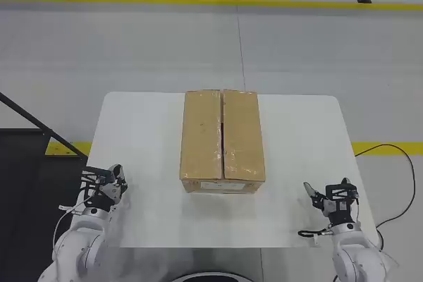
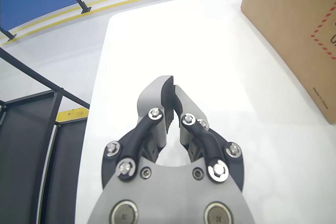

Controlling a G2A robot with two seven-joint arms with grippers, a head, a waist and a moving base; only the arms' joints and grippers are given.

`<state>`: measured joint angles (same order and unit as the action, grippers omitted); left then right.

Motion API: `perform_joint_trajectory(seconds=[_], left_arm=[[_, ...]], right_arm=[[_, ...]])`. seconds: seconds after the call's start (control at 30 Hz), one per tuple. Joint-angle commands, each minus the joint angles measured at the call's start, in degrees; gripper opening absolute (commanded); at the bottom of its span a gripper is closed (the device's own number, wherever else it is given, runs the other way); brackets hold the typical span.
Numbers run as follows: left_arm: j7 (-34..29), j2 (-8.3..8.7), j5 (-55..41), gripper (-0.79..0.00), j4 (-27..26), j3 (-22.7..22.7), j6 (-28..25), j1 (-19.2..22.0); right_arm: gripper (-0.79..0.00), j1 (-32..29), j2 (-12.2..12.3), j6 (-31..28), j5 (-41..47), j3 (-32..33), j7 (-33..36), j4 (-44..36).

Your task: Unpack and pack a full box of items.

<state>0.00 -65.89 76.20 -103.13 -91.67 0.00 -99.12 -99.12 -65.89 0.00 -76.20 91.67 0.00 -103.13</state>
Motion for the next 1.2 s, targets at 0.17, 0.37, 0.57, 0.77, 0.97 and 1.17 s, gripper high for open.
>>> perform_joint_trajectory(seconds=[0.17, 0.37, 0.57, 0.77, 0.97, 1.17], left_arm=[[0.0, 0.0, 0.0, -0.785, 0.0, 0.0, 0.0, 0.0], [0.0, 0.0, 0.0, -0.785, 0.0, 0.0, 0.0, 0.0], [0.9, 0.02, -1.0, 0.0, 0.1, 0.0, -2.2, 0.2], [5.2, 0.75, -12.9, 0.0, 2.8, -5.3, -19.8, 1.3], [3.3, 0.69, -21.6, 0.0, 5.2, -4.8, -24.9, 5.2], [3.2, 0.69, -22.2, 0.0, 5.3, -4.8, -25.4, 5.3]], right_arm=[[0.0, 0.0, 0.0, 0.0, 0.0, 0.0, 0.0, 0.0], [0.0, 0.0, 0.0, 0.0, 0.0, 0.0, 0.0, 0.0], [0.0, 0.0, 0.0, 0.0, 0.0, 0.0, 0.0, 0.0], [0.0, -1.4, 0.0, -1.8, -1.5, 0.9, -3.7, -6.1], [0.0, -4.8, 0.2, -4.1, -7.8, 0.9, -8.6, -15.1], [0.0, -6.1, 0.2, -6.0, -8.4, 0.8, -9.6, -16.6]])
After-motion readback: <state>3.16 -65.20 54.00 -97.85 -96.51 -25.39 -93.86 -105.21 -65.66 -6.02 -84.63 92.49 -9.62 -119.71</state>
